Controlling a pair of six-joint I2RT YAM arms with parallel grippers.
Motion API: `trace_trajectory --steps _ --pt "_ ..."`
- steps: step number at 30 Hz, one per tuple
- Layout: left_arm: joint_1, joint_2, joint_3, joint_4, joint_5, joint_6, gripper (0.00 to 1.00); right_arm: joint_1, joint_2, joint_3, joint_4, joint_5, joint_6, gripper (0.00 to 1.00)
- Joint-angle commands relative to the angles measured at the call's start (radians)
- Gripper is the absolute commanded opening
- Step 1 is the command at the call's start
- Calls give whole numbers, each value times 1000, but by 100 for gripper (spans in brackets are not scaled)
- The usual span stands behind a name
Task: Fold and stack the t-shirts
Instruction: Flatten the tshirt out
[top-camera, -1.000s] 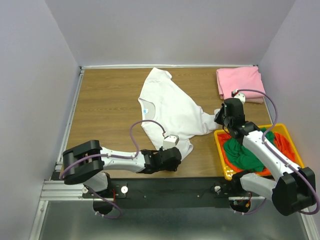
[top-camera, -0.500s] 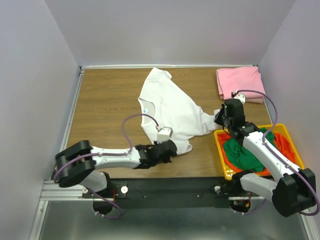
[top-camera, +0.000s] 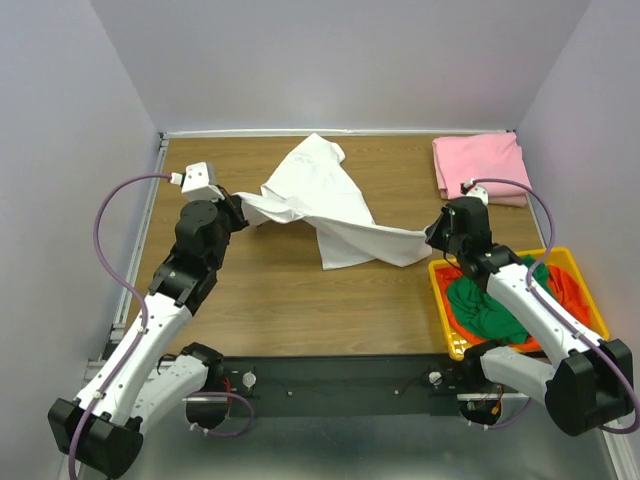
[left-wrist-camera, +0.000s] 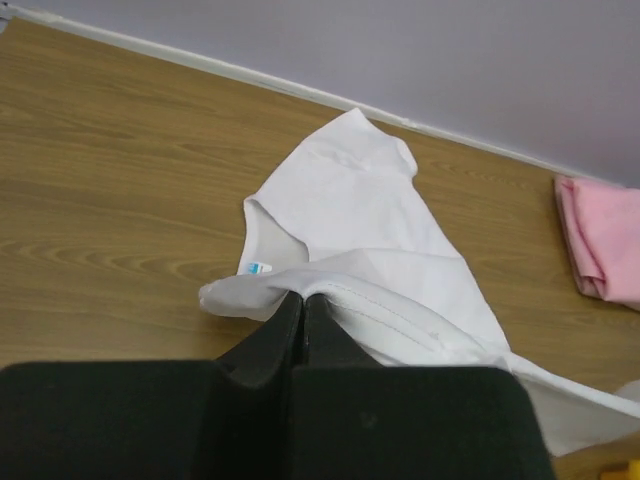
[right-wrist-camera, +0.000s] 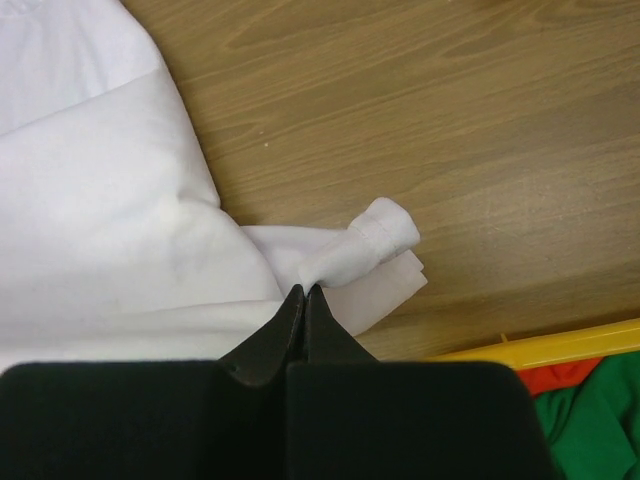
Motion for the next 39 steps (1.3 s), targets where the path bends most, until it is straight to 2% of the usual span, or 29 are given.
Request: trace_trajectory --steps 1,7,14,18,20,25,27,29,30,31,32,34,39 --pt "64 -15 -3 -69 47 87 0 2 -16 -23 6 44 10 0" --pt "107 -3 89 -144 49 158 0 3 -62 -25 -9 6 4 0" --pt "152 -3 121 -175 -71 236 0 25 -90 -45 -3 -185 59 0" --pt "172 -12 99 -170 -114 263 0 98 -136 -110 -6 -222 91 0" --pt "182 -13 79 -167 -131 271 0 185 -154 -155 -11 -217 146 0" --pt "207 -15 51 -164 -123 277 0 331 -206 -239 -63 -134 260 0" --pt "218 -19 48 -161 -117 279 0 355 -262 -264 -101 -116 286 8" --pt "224 -19 46 -157 -109 279 0 364 -298 -285 -174 -93 309 22" --pt "230 -21 43 -154 -97 279 0 364 -337 -289 -214 -65 314 44" --pt "233 -21 42 -152 -91 279 0 364 -351 -298 -228 -51 315 54" --pt "236 -21 39 -149 -83 279 0 364 -363 -302 -238 -35 315 69" --pt "239 -18 37 -146 -62 282 0 364 -368 -310 -248 10 320 75" --pt "241 -19 28 -140 -31 288 0 364 -237 -313 -210 27 340 75"
